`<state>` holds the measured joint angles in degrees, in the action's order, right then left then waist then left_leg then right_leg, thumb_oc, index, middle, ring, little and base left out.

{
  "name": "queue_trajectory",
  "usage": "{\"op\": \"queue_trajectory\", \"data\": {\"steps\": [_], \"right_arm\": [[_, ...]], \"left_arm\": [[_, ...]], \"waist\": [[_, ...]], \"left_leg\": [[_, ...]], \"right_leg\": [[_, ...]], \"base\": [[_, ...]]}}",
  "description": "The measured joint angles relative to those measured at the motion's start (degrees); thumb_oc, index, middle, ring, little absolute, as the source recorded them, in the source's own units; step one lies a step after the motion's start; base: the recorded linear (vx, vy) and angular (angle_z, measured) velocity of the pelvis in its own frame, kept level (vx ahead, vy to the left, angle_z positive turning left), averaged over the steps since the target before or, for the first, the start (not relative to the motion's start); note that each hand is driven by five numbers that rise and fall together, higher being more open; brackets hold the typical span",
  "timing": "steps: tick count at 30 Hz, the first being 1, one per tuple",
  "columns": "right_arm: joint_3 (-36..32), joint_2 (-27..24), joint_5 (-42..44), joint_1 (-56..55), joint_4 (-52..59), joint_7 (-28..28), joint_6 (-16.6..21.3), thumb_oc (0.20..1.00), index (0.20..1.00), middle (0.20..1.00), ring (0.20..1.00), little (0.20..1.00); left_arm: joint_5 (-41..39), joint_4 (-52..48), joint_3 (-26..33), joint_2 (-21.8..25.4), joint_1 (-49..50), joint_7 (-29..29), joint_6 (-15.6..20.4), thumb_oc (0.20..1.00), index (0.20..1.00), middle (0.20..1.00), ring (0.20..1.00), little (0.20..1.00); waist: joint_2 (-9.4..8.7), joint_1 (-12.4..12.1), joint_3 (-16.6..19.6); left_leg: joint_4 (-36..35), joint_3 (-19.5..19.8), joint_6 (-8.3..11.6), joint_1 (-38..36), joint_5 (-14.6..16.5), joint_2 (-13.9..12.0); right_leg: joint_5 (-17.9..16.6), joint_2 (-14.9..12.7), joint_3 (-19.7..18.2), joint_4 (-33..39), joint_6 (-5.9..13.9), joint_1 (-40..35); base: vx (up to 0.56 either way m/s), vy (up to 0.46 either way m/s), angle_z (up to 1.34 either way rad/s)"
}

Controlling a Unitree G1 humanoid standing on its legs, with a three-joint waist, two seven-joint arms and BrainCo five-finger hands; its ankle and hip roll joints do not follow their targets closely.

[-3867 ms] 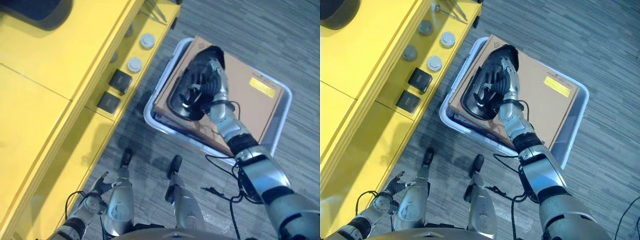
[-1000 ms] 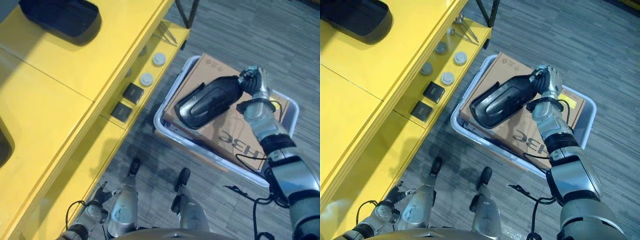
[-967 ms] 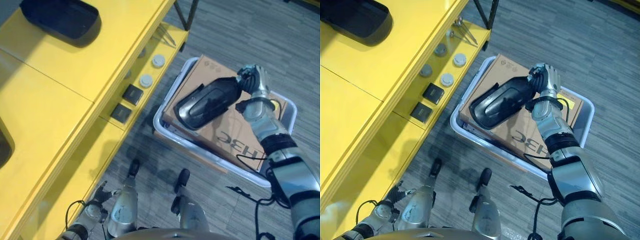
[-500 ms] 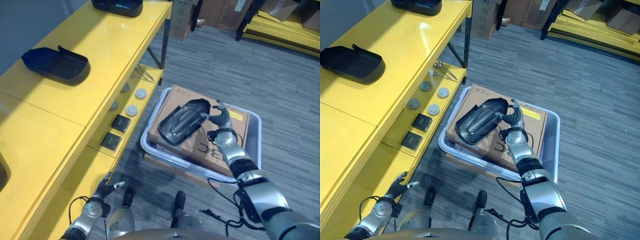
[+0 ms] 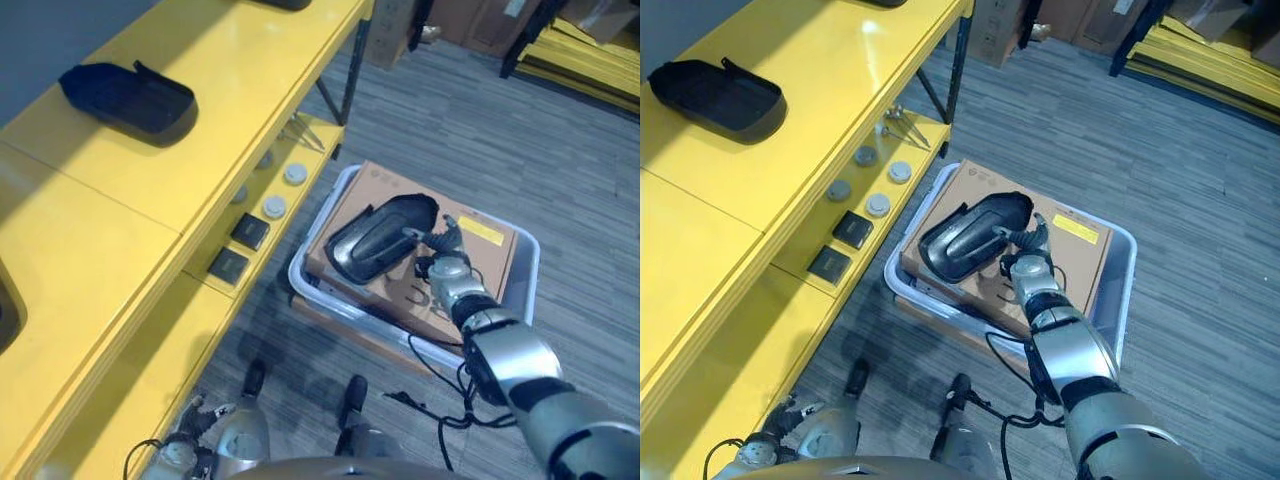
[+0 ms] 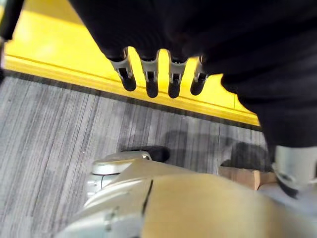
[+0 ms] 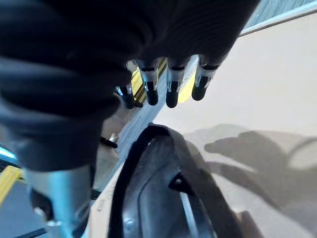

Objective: Move parts from the plastic box to the shelf.

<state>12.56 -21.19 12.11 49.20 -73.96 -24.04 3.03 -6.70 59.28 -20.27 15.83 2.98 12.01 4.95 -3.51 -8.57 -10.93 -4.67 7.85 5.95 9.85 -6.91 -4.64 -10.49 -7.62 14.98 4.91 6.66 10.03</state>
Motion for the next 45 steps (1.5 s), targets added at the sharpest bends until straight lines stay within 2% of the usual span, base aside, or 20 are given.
{"op": "queue_trajectory", "data": {"steps": [4, 6, 16, 22, 26, 27, 28, 33, 45], "right_arm": [[-2.04, -0.35, -0.01, 0.72, -2.68, -0.02, -0.76, 1.0, 1.0, 1.0, 1.0, 1.0], [-2.08, 1.22, 0.0, 0.62, -1.06, -0.38, -1.07, 1.0, 1.0, 1.0, 1.0, 1.0], [-1.56, 3.11, -0.07, -0.11, -1.16, -0.26, -1.12, 1.0, 1.0, 1.0, 1.0, 1.0], [-0.64, 5.56, -0.06, -0.3, -1.35, 0.07, -1.19, 1.0, 1.0, 1.0, 1.0, 1.0], [-0.25, 5.51, -0.08, 0.41, -1.24, -1.15, -0.62, 1.0, 1.0, 1.0, 1.0, 1.0], [-0.22, 5.55, -0.03, 0.62, -1.28, -1.13, -0.71, 0.523, 0.523, 0.523, 0.523, 0.523], [-0.21, 5.58, -0.01, 0.65, -1.34, -1.13, -0.72, 0.2, 0.2, 0.2, 0.2, 0.2], [-0.19, 3.97, 1.14, 1.96, -3.17, -2.26, -0.13, 0.2, 0.2, 0.2, 0.2, 0.2], [-0.12, -1.26, -0.09, 2.57, -4.72, 0.22, -2.06, 0.2, 0.2, 0.2, 0.2, 0.2]], "left_arm": [[-0.01, 1.49, -0.03, 0.09, -0.3, -0.03, -0.02, 1.0, 1.0, 1.0, 1.0, 1.0], [-0.63, 3.29, 0.25, -0.05, -0.64, 0.07, -0.15, 1.0, 1.0, 1.0, 1.0, 1.0], [-2.09, 5.01, 0.4, -0.26, -2.04, 0.23, -0.16, 1.0, 1.0, 1.0, 1.0, 1.0], [-2.08, 4.39, -0.1, -0.07, -2.42, 0.29, -0.08, 1.0, 1.0, 1.0, 1.0, 1.0], [-2.07, 4.37, -0.22, -0.01, -3.6, 0.32, -0.06, 1.0, 1.0, 1.0, 1.0, 1.0], [-2.06, 4.37, -0.22, -0.02, -3.6, 0.33, -0.06, 1.0, 1.0, 1.0, 1.0, 1.0], [-2.02, 4.41, -0.25, 0.05, -3.61, 0.33, -0.05, 1.0, 1.0, 1.0, 1.0, 1.0], [-1.92, 6.02, -0.29, -0.04, -4.93, 0.32, 0.03, 1.0, 1.0, 1.0, 1.0, 1.0], [-0.41, 6.02, -0.1, -0.19, -5.81, 0.32, 0.22, 1.0, 1.0, 1.0, 1.0, 1.0]], "waist": [[-1.17, -1.15, -0.65], [-2.04, -0.69, -1.3], [-2.76, -0.15, -2.1], [-3.14, -0.09, -3.84], [-3.6, -0.52, -5.24], [-3.71, -0.53, -5.3], [-3.77, -0.61, -5.37], [-3.77, -0.71, -6.04], [-1.44, -1.28, -7.29]], "left_leg": [[0.0, 0.25, 0.29, 0.38, -0.21, 0.13], [0.0, 0.34, 0.3, 0.53, -0.2, 0.12], [0.0, -0.12, 0.28, 0.23, 0.16, 0.09], [0.0, -0.1, 0.26, 0.47, 0.42, 0.09], [0.01, 0.06, 0.37, 2.23, -0.04, 0.11], [0.01, 0.06, 0.38, 2.23, -0.04, 0.1], [0.01, 0.06, 0.39, 2.24, -0.03, 0.1], [0.0, 0.18, 0.68, 3.09, 0.08, 0.08], [0.02, 0.93, 0.46, 3.06, -0.21, 0.34]], "right_leg": [[0.12, -0.14, 0.35, 0.15, -0.02, 0.15], [0.21, -0.16, 0.56, 0.16, -0.08, 0.25], [0.45, -0.07, 0.02, 0.01, -0.24, 0.24], [0.48, -0.05, -0.07, 0.05, -0.22, 0.6], [0.17, -0.06, 0.1, -0.17, -0.41, 2.14], [0.19, -0.07, 0.16, -0.16, -0.39, 2.09], [0.24, -0.07, 0.2, -0.04, -0.34, 2.09], [0.36, -0.13, 0.48, 0.18, -0.44, 2.91], [-0.11, -0.34, 1.54, -0.19, -0.79, 2.26]], "base": [[-0.01, 0.012, 0.07], [0.0, 0.007, 0.02], [-0.01, 0.003, -0.02], [-0.03, 0.004, -0.01], [-0.03, 0.009, 0.03], [0.0, 0.0, 0.0], [0.0, 0.0, 0.0], [0.0, 0.0, 0.0], [0.01, 0.006, 0.04]]}}
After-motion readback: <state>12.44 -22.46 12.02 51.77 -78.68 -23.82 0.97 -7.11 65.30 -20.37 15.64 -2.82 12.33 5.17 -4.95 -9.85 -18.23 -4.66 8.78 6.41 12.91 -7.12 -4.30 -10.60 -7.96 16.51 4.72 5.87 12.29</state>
